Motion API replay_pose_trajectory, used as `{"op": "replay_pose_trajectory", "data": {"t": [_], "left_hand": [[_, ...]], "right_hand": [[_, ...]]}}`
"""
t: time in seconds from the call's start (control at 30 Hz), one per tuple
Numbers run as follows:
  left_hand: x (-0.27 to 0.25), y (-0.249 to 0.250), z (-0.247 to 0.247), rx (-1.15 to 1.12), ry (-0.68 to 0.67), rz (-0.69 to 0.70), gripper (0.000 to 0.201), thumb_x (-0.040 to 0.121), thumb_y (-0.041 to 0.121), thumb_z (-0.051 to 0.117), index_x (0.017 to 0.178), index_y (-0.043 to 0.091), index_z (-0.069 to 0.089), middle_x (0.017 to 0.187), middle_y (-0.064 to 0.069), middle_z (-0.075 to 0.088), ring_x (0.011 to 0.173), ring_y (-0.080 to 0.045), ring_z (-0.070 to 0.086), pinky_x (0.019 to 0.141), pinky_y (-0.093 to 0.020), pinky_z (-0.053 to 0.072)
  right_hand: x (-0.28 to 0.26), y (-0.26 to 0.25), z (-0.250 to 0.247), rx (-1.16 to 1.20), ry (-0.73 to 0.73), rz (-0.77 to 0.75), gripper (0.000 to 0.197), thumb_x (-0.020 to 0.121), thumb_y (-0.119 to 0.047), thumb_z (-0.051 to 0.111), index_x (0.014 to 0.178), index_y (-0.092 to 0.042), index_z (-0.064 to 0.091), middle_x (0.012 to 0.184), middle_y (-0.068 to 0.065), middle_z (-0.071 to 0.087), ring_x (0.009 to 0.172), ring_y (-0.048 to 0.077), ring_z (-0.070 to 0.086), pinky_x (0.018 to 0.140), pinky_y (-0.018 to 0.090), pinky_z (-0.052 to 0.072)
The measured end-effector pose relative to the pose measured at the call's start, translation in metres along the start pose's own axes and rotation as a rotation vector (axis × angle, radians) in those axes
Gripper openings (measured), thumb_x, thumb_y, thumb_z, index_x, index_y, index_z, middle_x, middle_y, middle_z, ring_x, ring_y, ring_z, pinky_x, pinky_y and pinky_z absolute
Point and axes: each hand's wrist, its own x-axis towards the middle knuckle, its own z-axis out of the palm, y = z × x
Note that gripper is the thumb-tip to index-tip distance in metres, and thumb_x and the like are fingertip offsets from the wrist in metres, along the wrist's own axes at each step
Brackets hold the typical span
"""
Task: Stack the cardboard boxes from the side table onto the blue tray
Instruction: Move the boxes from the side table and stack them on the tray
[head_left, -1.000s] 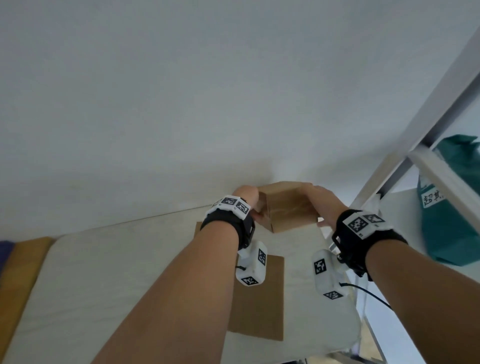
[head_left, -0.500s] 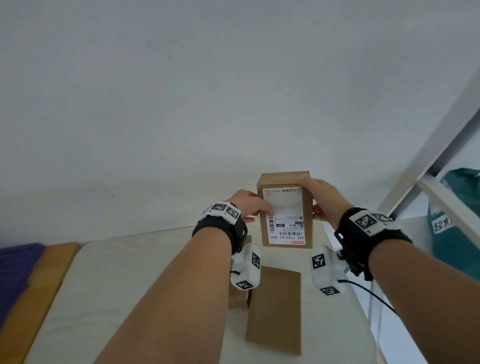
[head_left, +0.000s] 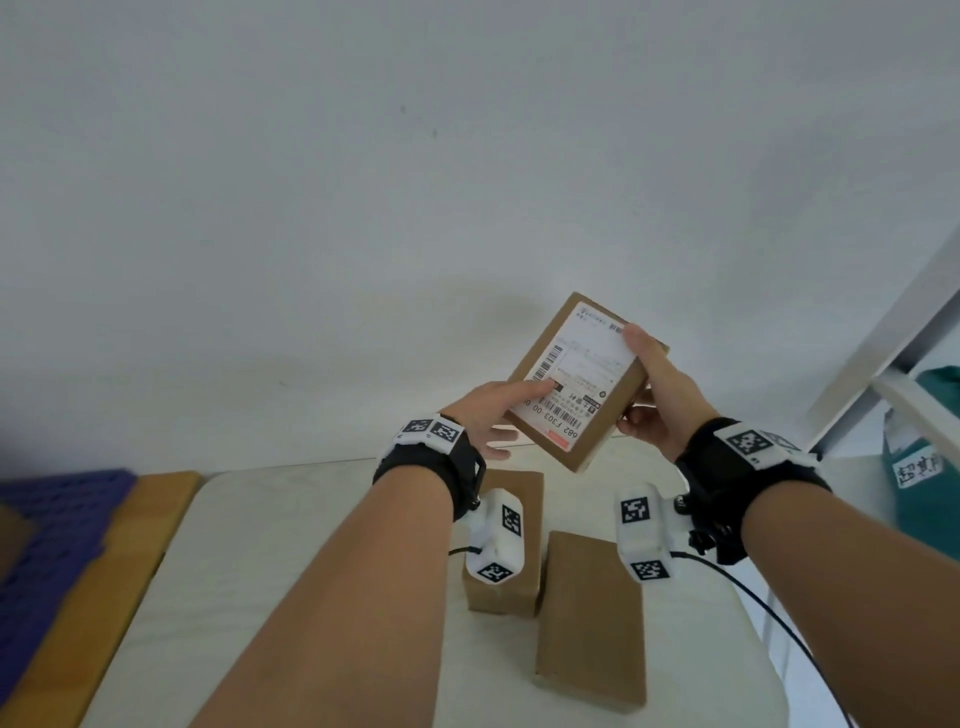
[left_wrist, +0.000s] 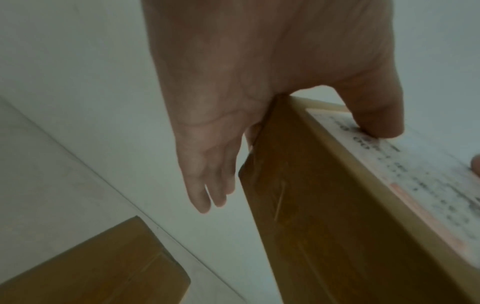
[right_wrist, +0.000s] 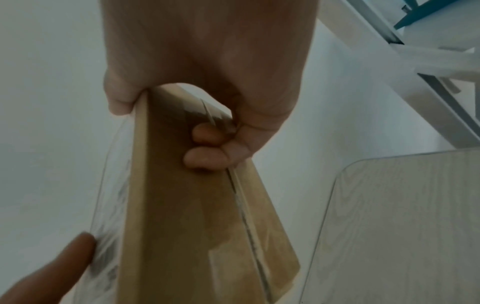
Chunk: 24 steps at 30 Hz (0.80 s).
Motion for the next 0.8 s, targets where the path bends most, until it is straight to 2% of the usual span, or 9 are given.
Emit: {"op": "replay_pose_trajectory", "data": {"t": [0.13,0.23,0.33,0.47,0.53,0.6,0.67,0.73,0.8], "left_hand": [[-0.007,-0.011,-0.015,-0.133,0.037,0.088,0.025,0.083,0.037,0.075,0.099,0.022,0.063,0.095,-0.001,0.072,0.102,-0.022,0.063,0.105,-0.047,0.043],[-0.009,-0.018,-0.025,-0.17,0.129,0.143,0.06,0.067,0.046,0.082,0.116,0.016,0.063,0.105,-0.003,0.074,0.108,-0.024,0.064,0.096,-0.044,0.045],[-0.015,-0.024,-0.032,-0.191,0.223,0.164,0.093,0.042,0.058,0.084,0.124,0.019,0.061,0.107,0.001,0.075,0.109,-0.021,0.064,0.092,-0.044,0.044],[-0.029,-0.023,-0.036,-0.207,0.316,0.218,0.109,0.042,0.06,0.086,0.136,0.018,0.049,0.113,-0.001,0.071,0.108,-0.02,0.064,0.093,-0.044,0.047],[-0.04,-0.02,-0.037,-0.185,0.314,0.247,0.099,0.055,0.051,0.087,0.136,0.012,0.046,0.108,-0.004,0.073,0.097,-0.019,0.069,0.081,-0.036,0.053],[-0.051,-0.02,-0.035,-0.107,0.265,0.261,0.095,0.054,0.049,0.087,0.133,0.007,0.053,0.099,-0.006,0.077,0.084,-0.021,0.074,0.066,-0.031,0.055],[-0.061,-0.022,-0.029,-0.039,0.224,0.267,0.087,0.052,0.05,0.086,0.124,0.007,0.063,0.094,-0.008,0.077,0.082,-0.024,0.075,0.07,-0.033,0.058],[-0.074,-0.027,-0.02,-0.004,0.196,0.271,0.056,0.066,0.045,0.084,0.107,0.009,0.071,0.094,-0.011,0.077,0.082,-0.027,0.073,0.08,-0.041,0.06],[-0.089,-0.034,-0.01,0.02,0.172,0.247,0.038,0.074,0.041,0.08,0.097,0.011,0.074,0.095,-0.014,0.076,0.082,-0.028,0.071,0.084,-0.042,0.057]], "right_hand": [[-0.012,0.006,0.009,-0.088,-0.041,0.053,0.062,0.081,-0.071,0.055,0.102,-0.013,0.059,0.092,0.009,0.061,0.07,0.023,0.062,0.067,0.037,0.059],[-0.017,0.018,0.017,-0.269,-0.027,0.029,0.067,0.083,-0.068,0.055,0.126,-0.017,0.051,0.113,0.007,0.059,0.09,0.027,0.067,0.068,0.04,0.061],[-0.02,0.028,0.023,-0.36,-0.002,-0.004,0.079,0.081,-0.065,0.062,0.14,-0.017,0.039,0.129,0.004,0.054,0.105,0.026,0.061,0.079,0.046,0.059],[-0.027,0.02,0.027,-0.39,0.052,-0.086,0.091,0.083,-0.057,0.065,0.153,-0.017,0.022,0.151,0.011,0.038,0.13,0.031,0.047,0.097,0.049,0.05],[-0.032,0.014,0.026,-0.432,0.042,-0.135,0.085,0.084,-0.057,0.064,0.15,-0.015,0.031,0.15,0.01,0.04,0.132,0.029,0.045,0.104,0.051,0.045],[-0.041,0.011,0.025,-0.48,-0.008,-0.176,0.075,0.083,-0.057,0.065,0.143,-0.016,0.045,0.141,0.008,0.051,0.125,0.026,0.051,0.105,0.048,0.044],[-0.053,0.011,0.022,-0.535,-0.095,-0.215,0.058,0.083,-0.057,0.066,0.126,-0.019,0.061,0.123,0.005,0.066,0.107,0.022,0.063,0.096,0.042,0.051],[-0.067,0.013,0.017,-0.592,-0.219,-0.209,0.044,0.084,-0.057,0.064,0.107,-0.02,0.071,0.1,0.004,0.075,0.088,0.021,0.072,0.082,0.036,0.057],[-0.079,0.017,0.011,-0.62,-0.32,-0.161,0.048,0.082,-0.061,0.064,0.1,-0.017,0.074,0.09,0.004,0.077,0.081,0.024,0.074,0.076,0.036,0.059]]}}
